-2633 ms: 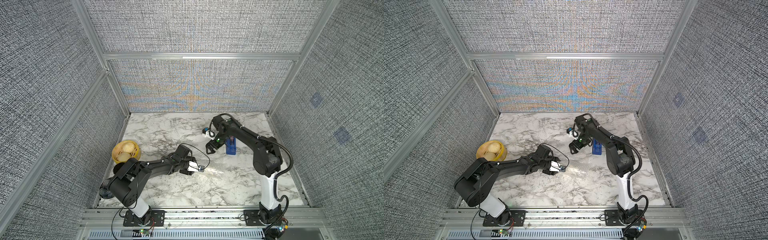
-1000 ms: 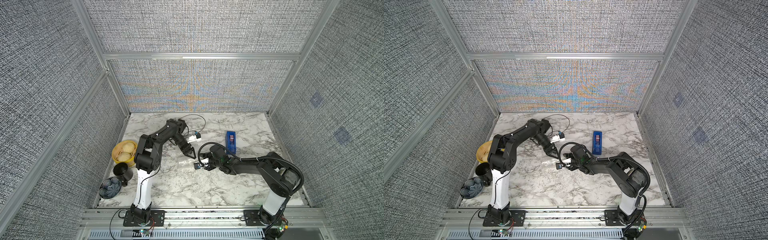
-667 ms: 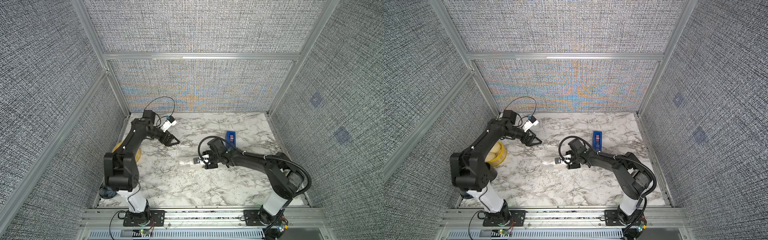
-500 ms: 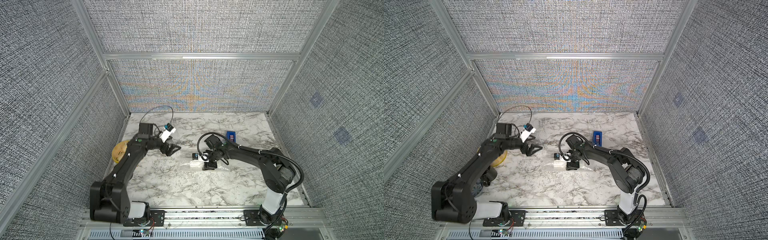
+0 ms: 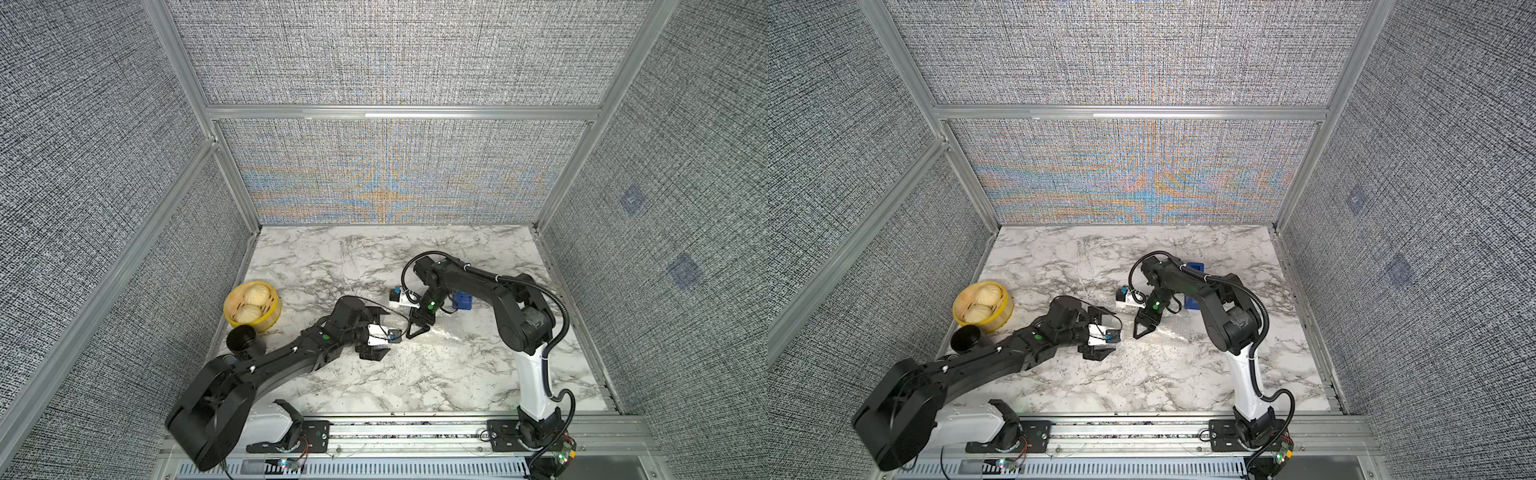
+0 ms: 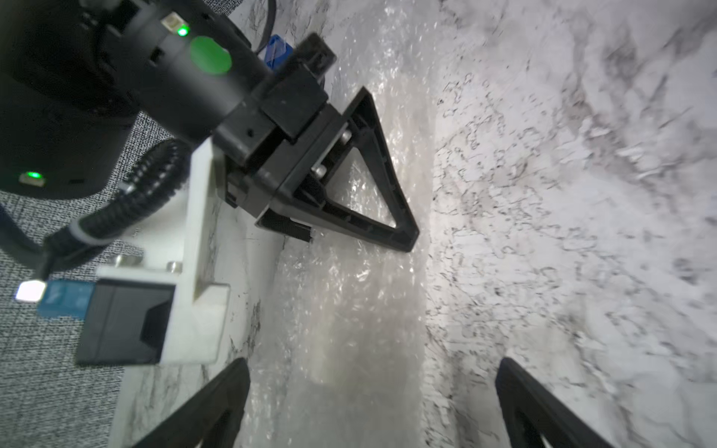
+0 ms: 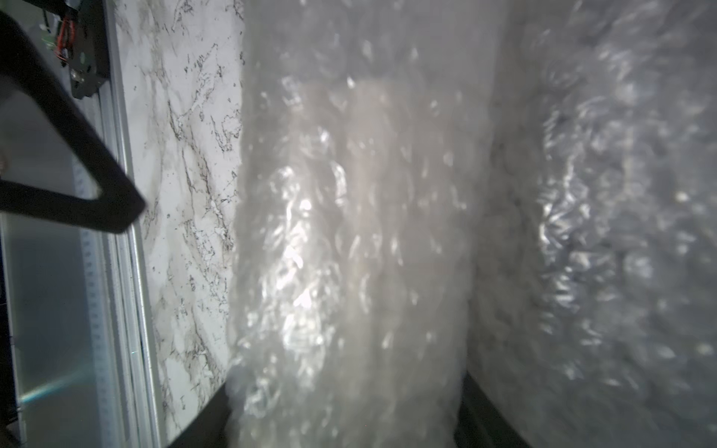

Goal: Wrap vases in bubble wrap
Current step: Wrap the vase in bubble wrap.

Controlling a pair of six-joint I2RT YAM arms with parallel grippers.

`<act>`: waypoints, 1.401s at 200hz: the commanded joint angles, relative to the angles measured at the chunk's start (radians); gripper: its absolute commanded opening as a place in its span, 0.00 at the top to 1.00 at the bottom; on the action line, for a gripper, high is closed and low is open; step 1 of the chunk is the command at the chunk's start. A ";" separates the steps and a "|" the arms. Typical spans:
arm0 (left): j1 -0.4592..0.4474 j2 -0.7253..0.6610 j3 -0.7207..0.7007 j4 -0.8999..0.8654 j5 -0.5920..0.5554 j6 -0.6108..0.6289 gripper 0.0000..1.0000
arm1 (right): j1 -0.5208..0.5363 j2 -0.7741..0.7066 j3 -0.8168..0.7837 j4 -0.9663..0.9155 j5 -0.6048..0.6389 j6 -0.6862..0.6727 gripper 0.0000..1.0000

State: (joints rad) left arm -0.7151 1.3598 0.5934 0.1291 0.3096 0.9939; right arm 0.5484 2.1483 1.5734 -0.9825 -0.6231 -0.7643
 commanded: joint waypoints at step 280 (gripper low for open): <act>0.141 0.881 1.068 -1.340 0.343 -0.307 0.43 | 0.054 -1.029 -1.023 1.065 0.266 -0.229 0.01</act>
State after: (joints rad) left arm -0.6128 2.1765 1.5967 -0.9958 0.5533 0.7021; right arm 0.5217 1.0775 0.6117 -0.2211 -0.4911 -0.8066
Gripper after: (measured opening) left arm 0.617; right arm 0.996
